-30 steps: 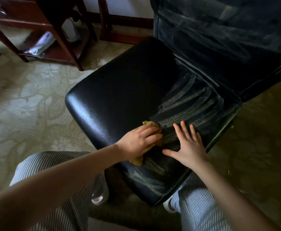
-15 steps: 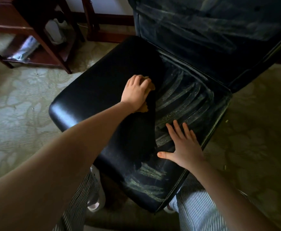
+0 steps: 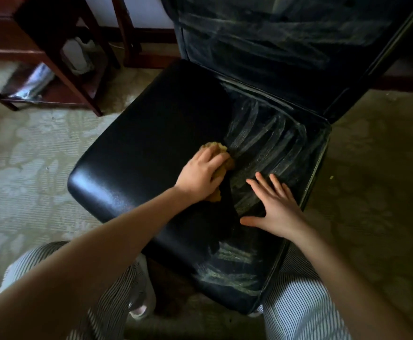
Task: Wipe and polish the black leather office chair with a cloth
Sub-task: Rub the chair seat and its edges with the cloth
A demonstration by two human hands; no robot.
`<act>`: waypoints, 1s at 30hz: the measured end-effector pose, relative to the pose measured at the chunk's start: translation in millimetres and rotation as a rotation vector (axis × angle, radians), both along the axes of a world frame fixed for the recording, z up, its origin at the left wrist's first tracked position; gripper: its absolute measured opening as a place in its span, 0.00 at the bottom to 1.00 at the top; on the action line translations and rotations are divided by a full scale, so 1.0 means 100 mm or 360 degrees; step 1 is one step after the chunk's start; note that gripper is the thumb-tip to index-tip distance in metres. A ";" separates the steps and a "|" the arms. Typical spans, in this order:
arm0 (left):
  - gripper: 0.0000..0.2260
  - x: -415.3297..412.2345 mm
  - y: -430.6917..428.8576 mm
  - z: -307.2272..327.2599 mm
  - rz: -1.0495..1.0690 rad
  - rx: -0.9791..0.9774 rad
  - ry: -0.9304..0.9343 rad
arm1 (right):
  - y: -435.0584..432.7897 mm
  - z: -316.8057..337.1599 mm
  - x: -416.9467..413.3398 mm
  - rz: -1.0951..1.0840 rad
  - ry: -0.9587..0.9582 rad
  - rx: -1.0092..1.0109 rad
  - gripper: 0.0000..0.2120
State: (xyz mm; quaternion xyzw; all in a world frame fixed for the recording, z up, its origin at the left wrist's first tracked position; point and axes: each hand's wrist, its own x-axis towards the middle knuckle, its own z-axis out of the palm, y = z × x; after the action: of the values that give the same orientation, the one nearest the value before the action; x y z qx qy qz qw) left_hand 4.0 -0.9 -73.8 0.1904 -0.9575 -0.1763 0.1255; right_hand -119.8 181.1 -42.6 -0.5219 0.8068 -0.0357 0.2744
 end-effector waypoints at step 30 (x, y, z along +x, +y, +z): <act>0.16 -1.01 -0.87 0.02 0.0329 -0.0040 0.0108 | -0.48 -0.49 -0.18 -0.0678 0.0570 -0.0814 0.24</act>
State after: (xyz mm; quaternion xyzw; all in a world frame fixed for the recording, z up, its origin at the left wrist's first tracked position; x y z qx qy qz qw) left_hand -96.5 -87.8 -72.1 0.2806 -0.9301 -0.1568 0.1777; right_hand -137.9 132.8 -91.9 -0.3922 0.8975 -0.2004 -0.0236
